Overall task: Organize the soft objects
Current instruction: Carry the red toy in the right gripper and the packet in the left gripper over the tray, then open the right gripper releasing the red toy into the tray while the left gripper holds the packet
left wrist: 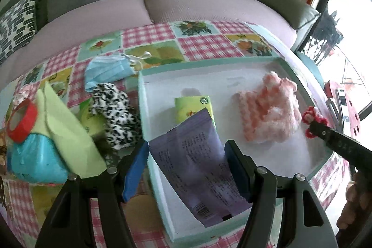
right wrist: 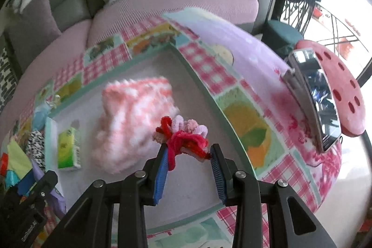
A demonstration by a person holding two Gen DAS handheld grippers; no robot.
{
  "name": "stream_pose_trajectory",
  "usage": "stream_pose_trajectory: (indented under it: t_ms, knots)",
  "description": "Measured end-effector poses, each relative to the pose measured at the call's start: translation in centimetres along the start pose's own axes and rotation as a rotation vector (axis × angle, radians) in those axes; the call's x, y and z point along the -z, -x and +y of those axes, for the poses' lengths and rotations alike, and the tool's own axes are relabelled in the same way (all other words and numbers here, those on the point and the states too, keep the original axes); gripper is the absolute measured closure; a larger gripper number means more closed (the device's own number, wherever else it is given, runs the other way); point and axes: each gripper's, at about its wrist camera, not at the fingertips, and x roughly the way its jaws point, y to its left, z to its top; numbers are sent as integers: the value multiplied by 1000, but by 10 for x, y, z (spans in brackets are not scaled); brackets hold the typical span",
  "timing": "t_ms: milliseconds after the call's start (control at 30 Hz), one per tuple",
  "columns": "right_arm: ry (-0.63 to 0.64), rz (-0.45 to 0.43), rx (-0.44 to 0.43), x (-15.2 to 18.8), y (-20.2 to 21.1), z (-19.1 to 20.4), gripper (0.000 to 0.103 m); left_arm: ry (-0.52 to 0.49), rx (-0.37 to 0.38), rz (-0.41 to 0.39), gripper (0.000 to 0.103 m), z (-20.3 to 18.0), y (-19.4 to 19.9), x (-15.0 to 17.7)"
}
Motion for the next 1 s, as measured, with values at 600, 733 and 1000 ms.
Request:
stream_pose_trajectory:
  t_ms: [600,733,1000]
  knots:
    - [25,36,-4,4,-7,7,44,2,4,14,27,1,-9,1]
    - [39,9,-9,3,4,11,38,31,-2,-7,26,10,-3,-2]
    - [101,-42,-27,3,25,32,34,154,-61,-18,18,42,8,-2]
